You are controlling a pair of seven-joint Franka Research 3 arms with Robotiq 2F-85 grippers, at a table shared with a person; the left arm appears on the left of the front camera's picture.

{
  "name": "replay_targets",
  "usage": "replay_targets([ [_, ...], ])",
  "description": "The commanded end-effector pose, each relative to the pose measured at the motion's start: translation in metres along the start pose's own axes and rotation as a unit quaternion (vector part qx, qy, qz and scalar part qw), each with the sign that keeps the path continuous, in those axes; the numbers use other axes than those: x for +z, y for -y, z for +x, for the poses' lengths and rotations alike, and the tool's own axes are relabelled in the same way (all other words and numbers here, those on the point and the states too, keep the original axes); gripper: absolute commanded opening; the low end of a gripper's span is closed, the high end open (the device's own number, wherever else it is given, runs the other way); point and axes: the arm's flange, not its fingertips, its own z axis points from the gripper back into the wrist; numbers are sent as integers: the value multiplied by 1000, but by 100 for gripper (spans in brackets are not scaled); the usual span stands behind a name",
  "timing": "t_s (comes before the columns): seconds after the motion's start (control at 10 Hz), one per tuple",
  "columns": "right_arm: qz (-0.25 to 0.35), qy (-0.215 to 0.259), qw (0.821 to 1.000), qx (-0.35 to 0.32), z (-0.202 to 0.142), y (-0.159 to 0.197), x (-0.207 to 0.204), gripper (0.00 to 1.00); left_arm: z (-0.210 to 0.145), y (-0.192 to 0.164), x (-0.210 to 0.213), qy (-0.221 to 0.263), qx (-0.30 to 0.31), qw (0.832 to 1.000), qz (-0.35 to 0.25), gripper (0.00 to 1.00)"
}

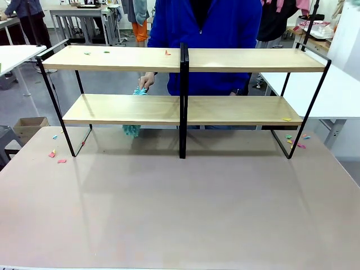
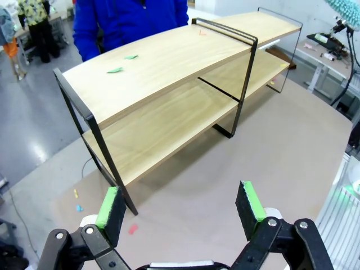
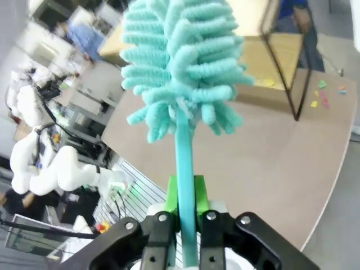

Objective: Clean the shelves.
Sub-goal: Clean another randomly selected level of the Shelf with the Duster.

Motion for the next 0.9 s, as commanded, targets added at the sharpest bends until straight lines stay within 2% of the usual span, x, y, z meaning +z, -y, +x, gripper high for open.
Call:
replay_targets([
  [0.0, -69, -70, 993, 57, 47, -96, -95, 12, -1, -1, 0, 5, -3, 1000, -4, 100],
  [0.2, -98, -139, 967, 188, 63, -199, -194, 12, -1, -1, 0, 5, -3, 1000, -4, 100],
  [0.3, -85, -147, 959, 226, 58, -218, -213, 12, -1, -1, 0, 5, -3, 1000, -4, 100],
  [0.4, -16, -141, 949, 281, 51, -211, -200, 12, -1, -1, 0, 5, -3, 1000, -4, 100],
  [0.5, -75, -142, 967, 198, 40, -229, -206, 12, -1, -1, 0, 5, -3, 1000, -4, 100],
  [0.6, -75, -142, 967, 198, 40, -229, -206, 12, -1, -1, 0, 5, -3, 1000, -4, 100],
  [0.7, -56, -160, 953, 249, 35, -254, -231, 12, -1, -1, 0, 5, -3, 1000, -4, 100],
  [0.8, -153, -187, 945, 223, 45, -279, -241, 12, -1, -1, 0, 5, -3, 1000, -4, 100],
])
